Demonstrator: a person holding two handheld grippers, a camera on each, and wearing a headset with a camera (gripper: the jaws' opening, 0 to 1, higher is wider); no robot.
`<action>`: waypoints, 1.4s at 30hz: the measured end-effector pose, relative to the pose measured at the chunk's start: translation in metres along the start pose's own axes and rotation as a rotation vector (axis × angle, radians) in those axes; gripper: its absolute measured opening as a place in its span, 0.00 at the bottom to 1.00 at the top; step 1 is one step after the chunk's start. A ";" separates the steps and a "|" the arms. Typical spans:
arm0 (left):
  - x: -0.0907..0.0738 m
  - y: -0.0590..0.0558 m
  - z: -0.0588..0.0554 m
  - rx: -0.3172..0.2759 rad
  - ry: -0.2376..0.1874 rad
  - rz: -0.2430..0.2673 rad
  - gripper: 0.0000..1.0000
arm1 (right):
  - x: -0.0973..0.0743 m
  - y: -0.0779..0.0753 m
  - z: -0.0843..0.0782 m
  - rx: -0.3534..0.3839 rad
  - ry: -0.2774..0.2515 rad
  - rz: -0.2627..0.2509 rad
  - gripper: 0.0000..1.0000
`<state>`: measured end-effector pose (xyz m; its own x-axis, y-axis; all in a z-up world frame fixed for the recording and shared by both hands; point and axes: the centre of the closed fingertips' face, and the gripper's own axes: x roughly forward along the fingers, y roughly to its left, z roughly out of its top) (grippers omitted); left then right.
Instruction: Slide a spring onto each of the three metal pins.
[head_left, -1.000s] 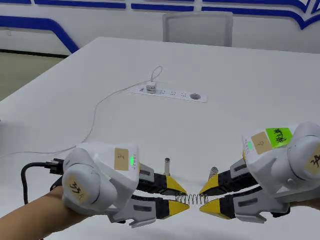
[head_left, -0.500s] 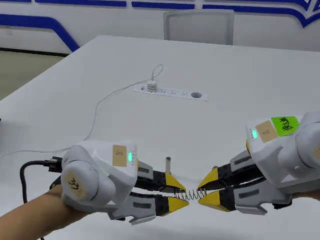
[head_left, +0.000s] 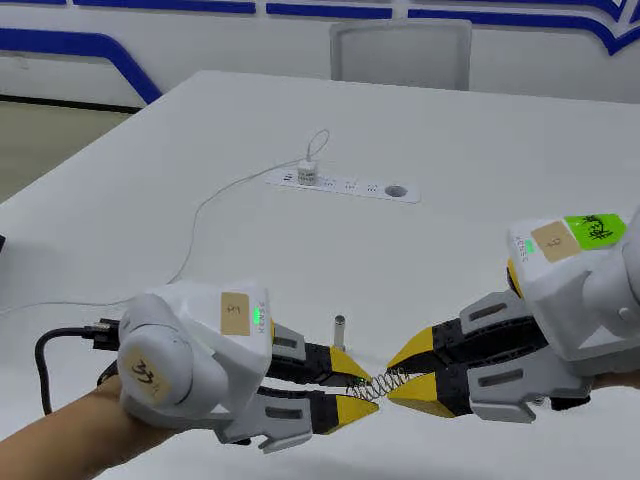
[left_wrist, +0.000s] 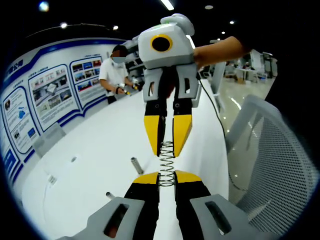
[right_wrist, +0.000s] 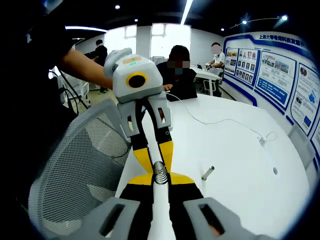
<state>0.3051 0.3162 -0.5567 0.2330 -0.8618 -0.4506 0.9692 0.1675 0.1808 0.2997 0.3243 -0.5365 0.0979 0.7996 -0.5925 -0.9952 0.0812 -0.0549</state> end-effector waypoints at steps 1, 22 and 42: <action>0.000 0.000 0.000 -0.002 -0.001 0.000 0.10 | 0.000 0.000 0.001 0.005 -0.006 0.000 0.11; 0.001 0.000 0.005 -0.029 -0.036 0.003 0.11 | 0.002 0.000 0.021 0.080 -0.096 0.000 0.10; -0.010 0.012 -0.009 -0.079 -0.042 0.072 0.21 | 0.009 -0.005 0.027 0.069 -0.082 -0.007 0.10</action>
<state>0.3147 0.3313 -0.5574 0.3007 -0.8652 -0.4013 0.9536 0.2659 0.1411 0.3060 0.3469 -0.5201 0.1078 0.8449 -0.5240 -0.9921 0.1255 -0.0017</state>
